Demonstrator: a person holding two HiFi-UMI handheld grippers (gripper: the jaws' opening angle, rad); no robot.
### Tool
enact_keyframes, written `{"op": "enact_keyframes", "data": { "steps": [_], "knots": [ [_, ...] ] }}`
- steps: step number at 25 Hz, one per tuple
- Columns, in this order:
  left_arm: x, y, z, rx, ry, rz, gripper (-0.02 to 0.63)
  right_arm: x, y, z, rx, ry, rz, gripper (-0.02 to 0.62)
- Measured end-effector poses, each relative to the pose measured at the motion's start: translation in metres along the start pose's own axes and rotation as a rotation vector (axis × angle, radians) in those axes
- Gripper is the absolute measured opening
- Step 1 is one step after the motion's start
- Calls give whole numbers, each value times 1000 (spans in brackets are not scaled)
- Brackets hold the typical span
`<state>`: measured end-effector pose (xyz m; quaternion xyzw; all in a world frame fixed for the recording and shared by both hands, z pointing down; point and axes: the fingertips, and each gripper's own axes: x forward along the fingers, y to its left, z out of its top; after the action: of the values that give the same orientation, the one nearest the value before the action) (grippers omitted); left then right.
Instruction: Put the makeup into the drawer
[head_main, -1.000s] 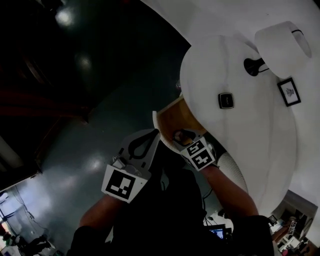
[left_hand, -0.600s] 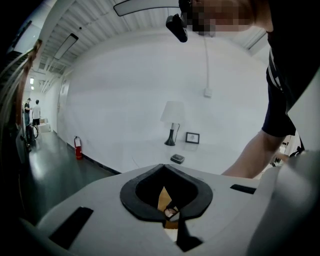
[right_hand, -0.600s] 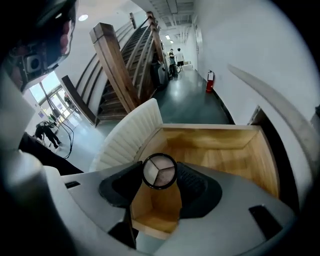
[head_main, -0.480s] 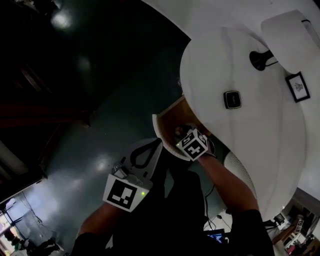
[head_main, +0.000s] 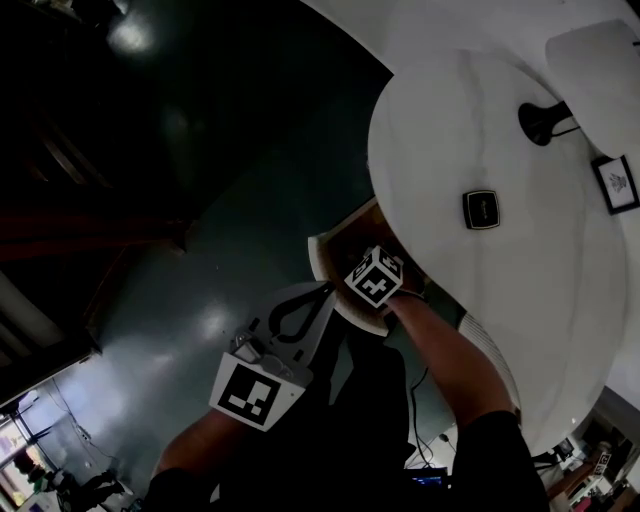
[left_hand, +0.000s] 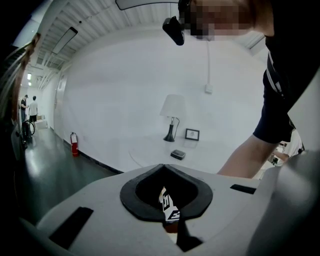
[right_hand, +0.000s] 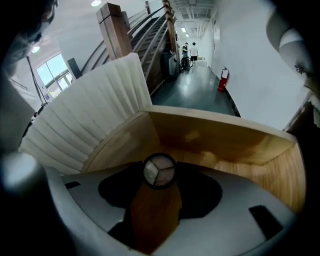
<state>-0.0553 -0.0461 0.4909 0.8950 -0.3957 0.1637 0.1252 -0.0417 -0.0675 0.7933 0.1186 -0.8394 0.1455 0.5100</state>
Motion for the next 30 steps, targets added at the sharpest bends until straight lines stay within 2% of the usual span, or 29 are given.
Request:
{"op": "enact_keyframes", "data": {
  "steps": [14,18,23,30],
  "knots": [
    [11,-4,-16,4,62,21,9,43,-4,-5,-1,20,9,219],
    [10,-3,-18,-2,58,35,9,42,-6,-5,-19,14,-12,220],
    [1,-6,-2,1,36,35,9,12,-1,8,31,-41,-20,222],
    [-21,0,40,-98,-53,85,9,-75,20,44,196,-192,-48,221]
  ]
}}
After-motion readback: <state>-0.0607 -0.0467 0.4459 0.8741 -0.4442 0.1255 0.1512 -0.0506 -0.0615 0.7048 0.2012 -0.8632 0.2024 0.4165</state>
